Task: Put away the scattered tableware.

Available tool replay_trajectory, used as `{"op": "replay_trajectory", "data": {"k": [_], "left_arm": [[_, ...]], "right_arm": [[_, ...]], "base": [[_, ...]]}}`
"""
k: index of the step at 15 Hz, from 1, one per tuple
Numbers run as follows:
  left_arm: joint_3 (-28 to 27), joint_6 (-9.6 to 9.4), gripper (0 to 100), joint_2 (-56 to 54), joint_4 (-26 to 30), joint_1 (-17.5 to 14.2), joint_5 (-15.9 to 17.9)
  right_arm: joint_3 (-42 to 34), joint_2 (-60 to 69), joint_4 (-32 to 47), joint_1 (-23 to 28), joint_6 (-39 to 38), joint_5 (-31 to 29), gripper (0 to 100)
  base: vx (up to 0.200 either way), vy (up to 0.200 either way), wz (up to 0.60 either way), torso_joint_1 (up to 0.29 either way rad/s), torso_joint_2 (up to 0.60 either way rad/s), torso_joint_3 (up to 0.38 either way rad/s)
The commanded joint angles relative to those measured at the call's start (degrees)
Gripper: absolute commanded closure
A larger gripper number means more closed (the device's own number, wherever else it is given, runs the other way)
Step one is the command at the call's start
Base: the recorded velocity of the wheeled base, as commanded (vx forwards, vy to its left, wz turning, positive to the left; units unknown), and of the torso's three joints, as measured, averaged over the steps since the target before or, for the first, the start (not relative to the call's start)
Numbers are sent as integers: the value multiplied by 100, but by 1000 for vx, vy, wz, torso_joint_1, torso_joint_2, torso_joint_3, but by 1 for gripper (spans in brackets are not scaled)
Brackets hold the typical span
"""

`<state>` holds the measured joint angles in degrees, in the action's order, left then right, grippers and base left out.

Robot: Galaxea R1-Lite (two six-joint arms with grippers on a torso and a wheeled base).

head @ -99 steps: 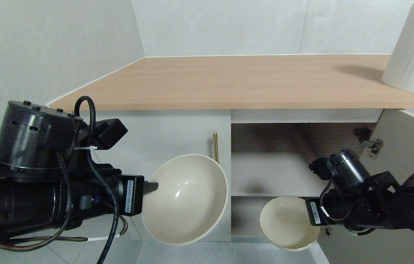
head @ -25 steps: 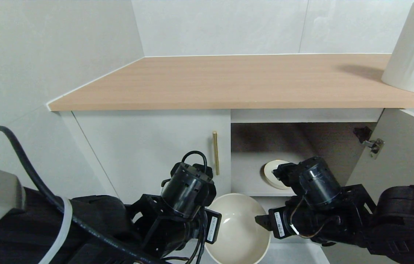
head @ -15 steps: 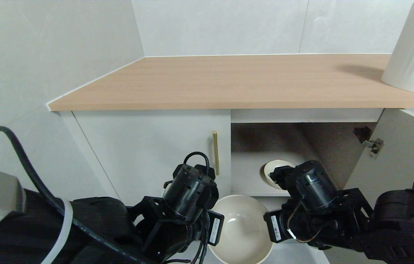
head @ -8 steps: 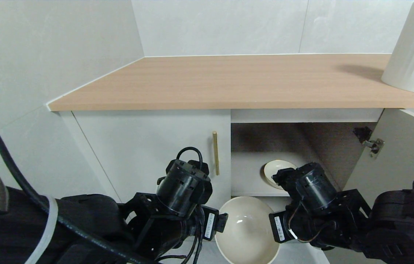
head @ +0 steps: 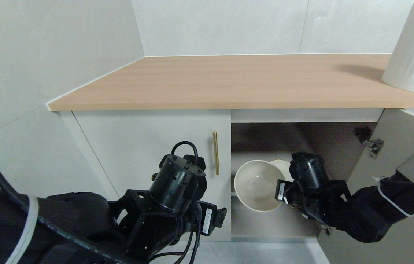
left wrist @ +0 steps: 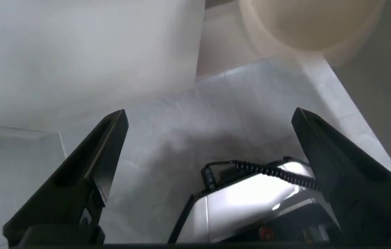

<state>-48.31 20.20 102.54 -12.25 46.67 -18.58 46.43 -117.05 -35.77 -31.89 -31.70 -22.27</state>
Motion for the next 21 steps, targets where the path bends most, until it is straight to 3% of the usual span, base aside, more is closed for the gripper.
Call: {"op": "replay_trajectory", "data": {"k": [1, 11, 21], "left_arm": [[-3, 2, 0, -32, -5, 0, 3], [6, 2, 0, -41, 3, 0, -93], [6, 2, 0, -23, 3, 0, -120]], "right_arm": [[120, -432, -150, 377, -47, -128, 100], [1034, -968, -150, 1299, -425, -409, 100], [1333, -1294, -123, 1387, -416, -409, 100]], "base": [[0, 0, 0, 0, 0, 0], [0, 0, 0, 0, 0, 0], [0, 0, 0, 0, 0, 0]]}}
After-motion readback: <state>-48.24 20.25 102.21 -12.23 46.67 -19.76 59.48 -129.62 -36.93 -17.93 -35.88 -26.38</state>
